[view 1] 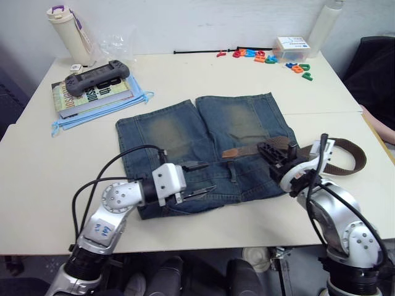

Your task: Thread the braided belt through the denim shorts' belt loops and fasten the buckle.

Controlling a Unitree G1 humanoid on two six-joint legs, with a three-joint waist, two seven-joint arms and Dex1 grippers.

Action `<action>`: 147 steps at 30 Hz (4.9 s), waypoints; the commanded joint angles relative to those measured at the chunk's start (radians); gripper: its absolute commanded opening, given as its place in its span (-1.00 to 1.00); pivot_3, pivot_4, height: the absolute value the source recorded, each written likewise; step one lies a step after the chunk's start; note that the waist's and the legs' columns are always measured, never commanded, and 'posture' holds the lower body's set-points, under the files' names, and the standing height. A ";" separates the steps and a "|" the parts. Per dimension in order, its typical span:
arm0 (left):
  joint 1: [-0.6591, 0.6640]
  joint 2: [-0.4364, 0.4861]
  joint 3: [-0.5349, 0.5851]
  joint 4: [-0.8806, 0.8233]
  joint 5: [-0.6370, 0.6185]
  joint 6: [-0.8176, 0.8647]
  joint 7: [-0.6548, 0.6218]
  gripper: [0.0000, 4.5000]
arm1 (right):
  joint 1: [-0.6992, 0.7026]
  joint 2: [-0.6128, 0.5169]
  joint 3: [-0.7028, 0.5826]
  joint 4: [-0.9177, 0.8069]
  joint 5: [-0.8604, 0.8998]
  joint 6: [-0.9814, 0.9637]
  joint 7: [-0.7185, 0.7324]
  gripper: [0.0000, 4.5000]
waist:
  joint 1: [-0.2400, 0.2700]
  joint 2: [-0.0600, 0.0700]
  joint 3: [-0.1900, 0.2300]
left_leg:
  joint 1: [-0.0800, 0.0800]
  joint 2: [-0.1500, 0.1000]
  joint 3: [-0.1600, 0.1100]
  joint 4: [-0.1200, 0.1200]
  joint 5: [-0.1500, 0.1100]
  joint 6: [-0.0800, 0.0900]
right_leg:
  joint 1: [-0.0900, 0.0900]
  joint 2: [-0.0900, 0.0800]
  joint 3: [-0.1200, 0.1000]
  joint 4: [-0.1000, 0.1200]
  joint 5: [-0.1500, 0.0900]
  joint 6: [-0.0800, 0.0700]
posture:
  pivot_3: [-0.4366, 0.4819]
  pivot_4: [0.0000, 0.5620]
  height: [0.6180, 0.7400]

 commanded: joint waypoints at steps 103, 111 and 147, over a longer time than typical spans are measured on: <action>0.002 -0.016 0.132 0.018 -0.263 0.420 0.067 0.32 | -0.139 0.043 0.066 0.298 -0.332 0.458 0.429 -1.00 | 0.001 0.000 0.000 | 0.000 0.016 0.002 0.000 -0.004 -0.008 | 0.000 0.015 0.001 -0.009 0.002 -0.008 | -0.05 -0.47 0.58; 0.004 -0.010 0.133 0.029 -0.256 0.431 0.062 0.32 | -0.153 0.070 0.092 0.285 -0.336 0.467 0.438 -1.00 | 0.001 0.000 0.000 | 0.000 0.016 0.002 0.000 -0.004 -0.009 | 0.000 0.015 0.001 -0.009 0.003 -0.008 | -0.05 -0.47 0.58; -0.045 0.023 0.017 0.338 0.479 -0.786 0.160 0.33 | -0.004 -0.126 0.036 0.032 -0.159 0.437 0.232 0.96 | 0.031 0.001 0.000 | 0.000 0.015 0.003 -0.004 -0.005 -0.009 | -0.001 0.015 0.001 -0.014 0.003 -0.009 | -0.05 -0.47 0.58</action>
